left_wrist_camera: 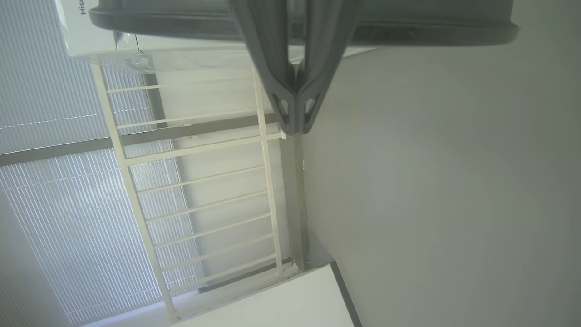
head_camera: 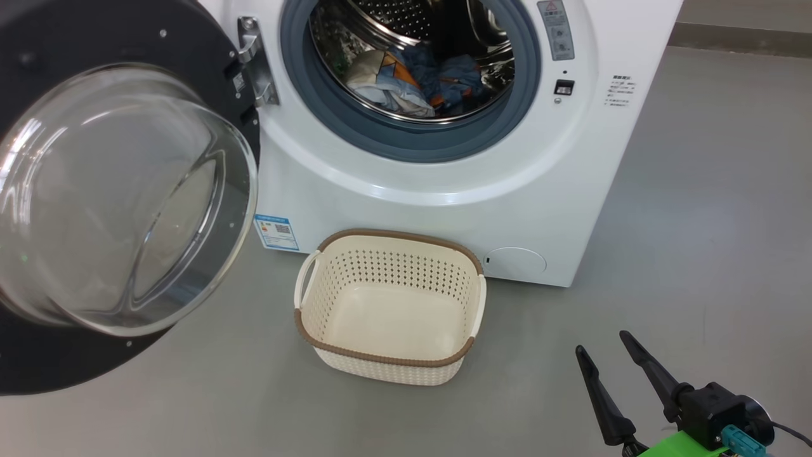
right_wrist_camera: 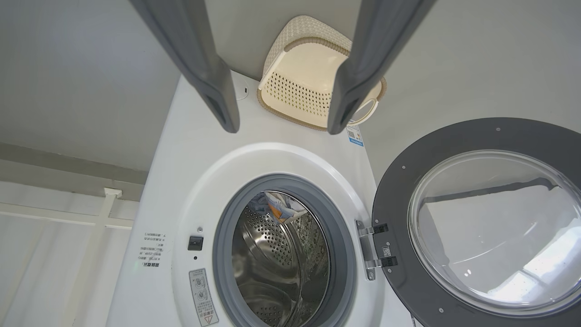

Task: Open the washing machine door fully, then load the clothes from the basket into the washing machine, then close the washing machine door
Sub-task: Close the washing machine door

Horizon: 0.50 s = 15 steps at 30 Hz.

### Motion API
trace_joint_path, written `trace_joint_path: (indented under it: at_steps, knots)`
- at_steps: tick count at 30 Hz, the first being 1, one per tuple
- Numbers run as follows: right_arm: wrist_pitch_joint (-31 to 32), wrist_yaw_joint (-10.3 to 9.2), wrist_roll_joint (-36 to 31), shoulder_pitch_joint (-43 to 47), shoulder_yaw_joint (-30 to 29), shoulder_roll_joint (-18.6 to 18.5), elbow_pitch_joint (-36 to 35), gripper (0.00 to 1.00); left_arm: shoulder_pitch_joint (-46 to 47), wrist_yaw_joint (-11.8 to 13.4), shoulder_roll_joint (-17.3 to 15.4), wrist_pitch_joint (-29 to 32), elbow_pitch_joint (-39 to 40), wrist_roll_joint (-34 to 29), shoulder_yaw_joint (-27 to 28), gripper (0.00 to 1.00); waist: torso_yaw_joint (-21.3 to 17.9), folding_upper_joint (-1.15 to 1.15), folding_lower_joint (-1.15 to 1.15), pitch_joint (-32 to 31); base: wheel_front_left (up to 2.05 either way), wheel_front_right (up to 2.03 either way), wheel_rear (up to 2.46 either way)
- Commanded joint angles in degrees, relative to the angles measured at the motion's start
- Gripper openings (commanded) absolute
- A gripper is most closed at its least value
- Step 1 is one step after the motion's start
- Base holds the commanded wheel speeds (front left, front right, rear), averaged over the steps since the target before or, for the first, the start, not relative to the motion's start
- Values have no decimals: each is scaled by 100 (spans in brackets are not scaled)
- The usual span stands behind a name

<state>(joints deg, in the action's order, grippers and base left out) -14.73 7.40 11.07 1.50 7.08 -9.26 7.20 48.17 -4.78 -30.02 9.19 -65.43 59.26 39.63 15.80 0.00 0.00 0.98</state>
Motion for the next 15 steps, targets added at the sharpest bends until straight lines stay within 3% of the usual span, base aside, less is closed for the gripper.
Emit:
trace_joint_path:
  at_steps: [1,15]
  knots:
    - [-27,9,25,5,172,-83,-134,100,60,-68,-346,82,89,35,-10,0,-43,0,0,-26,0,0,0]
    - [-27,9,35,74,324,-134,-83,100,64,-237,-276,1255,-50,276,-185,0,-127,0,0,-93,0,0,0]
